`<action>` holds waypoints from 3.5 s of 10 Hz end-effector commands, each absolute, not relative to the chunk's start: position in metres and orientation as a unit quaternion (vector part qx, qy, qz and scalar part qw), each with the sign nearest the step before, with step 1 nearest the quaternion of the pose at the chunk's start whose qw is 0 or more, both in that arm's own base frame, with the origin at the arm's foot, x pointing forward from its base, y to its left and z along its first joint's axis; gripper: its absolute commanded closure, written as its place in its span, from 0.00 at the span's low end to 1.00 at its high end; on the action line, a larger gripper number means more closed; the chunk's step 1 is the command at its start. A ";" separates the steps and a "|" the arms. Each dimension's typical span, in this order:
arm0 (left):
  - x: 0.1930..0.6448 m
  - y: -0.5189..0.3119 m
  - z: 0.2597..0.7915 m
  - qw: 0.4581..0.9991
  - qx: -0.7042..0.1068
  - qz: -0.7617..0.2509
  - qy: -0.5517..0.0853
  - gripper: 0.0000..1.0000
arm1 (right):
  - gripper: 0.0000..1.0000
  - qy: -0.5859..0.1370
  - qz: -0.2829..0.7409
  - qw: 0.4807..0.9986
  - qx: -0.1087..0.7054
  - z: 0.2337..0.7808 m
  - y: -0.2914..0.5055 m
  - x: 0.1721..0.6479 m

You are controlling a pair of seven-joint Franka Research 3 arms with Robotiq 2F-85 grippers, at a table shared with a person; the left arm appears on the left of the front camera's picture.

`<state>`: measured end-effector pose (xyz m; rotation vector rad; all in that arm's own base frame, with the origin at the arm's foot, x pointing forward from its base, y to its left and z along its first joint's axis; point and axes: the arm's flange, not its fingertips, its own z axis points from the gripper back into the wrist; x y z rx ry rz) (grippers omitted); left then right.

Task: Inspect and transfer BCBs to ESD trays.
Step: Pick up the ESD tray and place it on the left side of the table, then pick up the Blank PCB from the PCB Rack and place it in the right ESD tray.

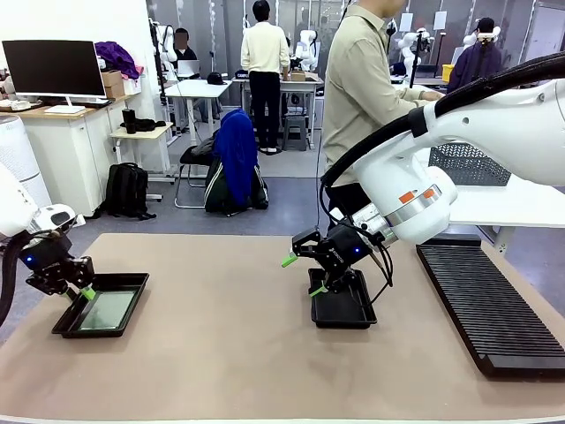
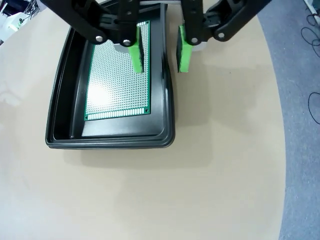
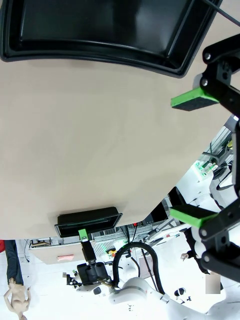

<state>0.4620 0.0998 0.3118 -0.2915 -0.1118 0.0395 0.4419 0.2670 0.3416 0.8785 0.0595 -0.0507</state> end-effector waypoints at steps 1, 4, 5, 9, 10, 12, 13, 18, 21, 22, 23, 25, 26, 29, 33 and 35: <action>0.460 0.101 0.319 0.989 -0.140 0.026 -0.047 0.43 | 0.00 0.030 -0.025 0.905 0.423 0.341 0.267 0.442; 0.459 0.098 0.322 0.989 -0.137 0.022 -0.046 0.12 | 0.00 0.030 -0.025 0.905 0.423 0.341 0.267 0.442; 0.459 0.097 0.324 0.990 -0.136 0.019 -0.044 0.07 | 0.00 0.030 -0.025 0.905 0.423 0.341 0.267 0.442; 0.457 0.096 0.330 0.990 -0.132 0.014 -0.040 0.00 | 0.00 0.030 -0.025 0.905 0.423 0.341 0.267 0.442; 0.456 0.095 0.331 0.991 -0.131 0.016 -0.037 0.00 | 0.00 0.030 -0.025 0.905 0.423 0.341 0.267 0.442; 0.452 0.093 0.338 0.991 -0.127 0.017 -0.034 0.00 | 0.00 0.030 -0.025 0.905 0.423 0.341 0.267 0.442; 0.449 0.092 0.344 0.992 -0.125 0.016 -0.030 0.00 | 0.00 0.030 -0.025 0.905 0.423 0.341 0.267 0.442; 0.436 0.089 0.380 0.992 -0.123 0.011 -0.026 0.00 | 0.00 0.030 -0.025 0.905 0.423 0.341 0.267 0.442; 0.431 0.090 0.395 0.992 -0.122 0.013 -0.030 0.00 | 0.00 0.030 -0.025 0.905 0.423 0.341 0.267 0.442; 0.429 0.087 0.403 0.992 -0.120 0.014 -0.032 0.00 | 0.00 0.030 -0.025 0.905 0.423 0.341 0.267 0.442; 0.428 0.085 0.409 0.993 -0.115 0.020 -0.029 0.00 | 0.00 0.030 -0.025 0.905 0.423 0.341 0.267 0.442; 0.423 0.083 0.425 0.993 -0.106 0.039 -0.031 0.00 | 0.00 0.030 -0.025 0.905 0.423 0.341 0.267 0.442; 0.420 0.081 0.432 0.993 -0.103 0.043 -0.032 0.00 | 0.00 0.030 -0.025 0.905 0.423 0.341 0.267 0.442; 0.430 0.085 0.415 0.992 -0.118 0.026 -0.040 0.00 | 0.00 0.030 -0.025 0.905 0.423 0.341 0.267 0.442; 0.430 0.085 0.415 0.992 -0.118 0.026 -0.040 0.00 | 0.00 0.030 -0.025 0.905 0.423 0.341 0.267 0.442; 0.430 0.085 0.415 0.992 -0.118 0.026 -0.040 0.00 | 0.00 0.030 -0.025 0.905 0.423 0.341 0.267 0.442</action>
